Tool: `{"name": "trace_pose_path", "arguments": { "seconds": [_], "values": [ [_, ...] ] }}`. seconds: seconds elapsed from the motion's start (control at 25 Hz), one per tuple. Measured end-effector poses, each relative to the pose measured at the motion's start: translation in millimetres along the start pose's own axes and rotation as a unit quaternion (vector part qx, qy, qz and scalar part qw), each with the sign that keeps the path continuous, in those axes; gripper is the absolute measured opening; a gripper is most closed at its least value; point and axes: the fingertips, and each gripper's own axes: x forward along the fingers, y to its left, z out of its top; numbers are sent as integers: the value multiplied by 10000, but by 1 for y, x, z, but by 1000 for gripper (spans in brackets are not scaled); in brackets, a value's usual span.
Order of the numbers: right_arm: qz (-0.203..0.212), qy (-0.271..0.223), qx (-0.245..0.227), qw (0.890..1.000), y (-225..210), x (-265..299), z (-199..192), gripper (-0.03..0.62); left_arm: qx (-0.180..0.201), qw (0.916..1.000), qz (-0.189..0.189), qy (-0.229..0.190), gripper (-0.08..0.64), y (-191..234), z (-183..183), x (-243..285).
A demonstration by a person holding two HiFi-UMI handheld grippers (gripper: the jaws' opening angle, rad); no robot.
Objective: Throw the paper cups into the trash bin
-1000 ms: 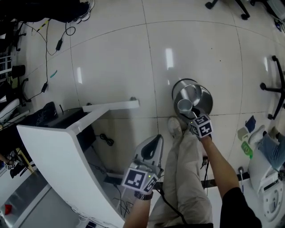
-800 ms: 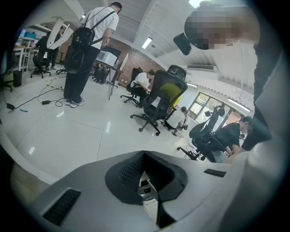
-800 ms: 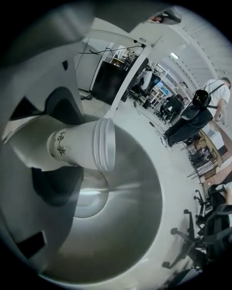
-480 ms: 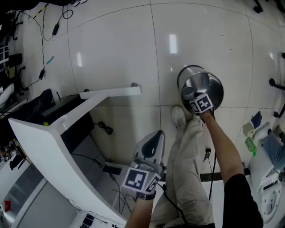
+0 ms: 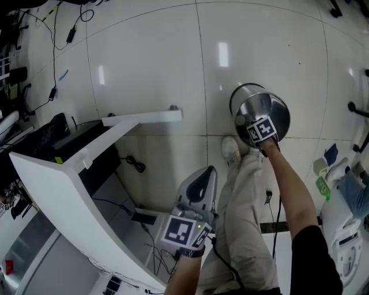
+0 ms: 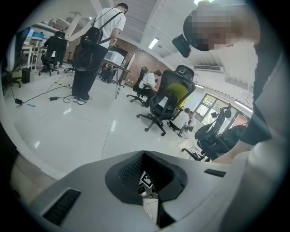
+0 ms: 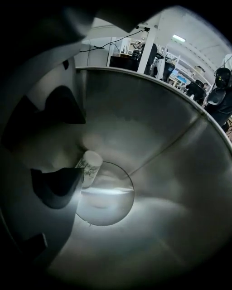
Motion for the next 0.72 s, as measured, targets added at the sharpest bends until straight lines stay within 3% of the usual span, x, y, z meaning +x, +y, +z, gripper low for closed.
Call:
{"name": "trace_pose_path", "arguments": {
  "seconds": [0.32,0.52,0.72],
  "values": [
    [184,-91,159,9997,8,-12,-4,314,-78,10000,-51,-27,2,-5,2,2],
    [28,-283,-31,9996,18,-38,-6,305,7,10000,-68,64,2,-17,9,-1],
    [-482,-1228,-125,9912,20,-89,13,121,136,9998,-141,-53,2,-36,34,-6]
  ]
}}
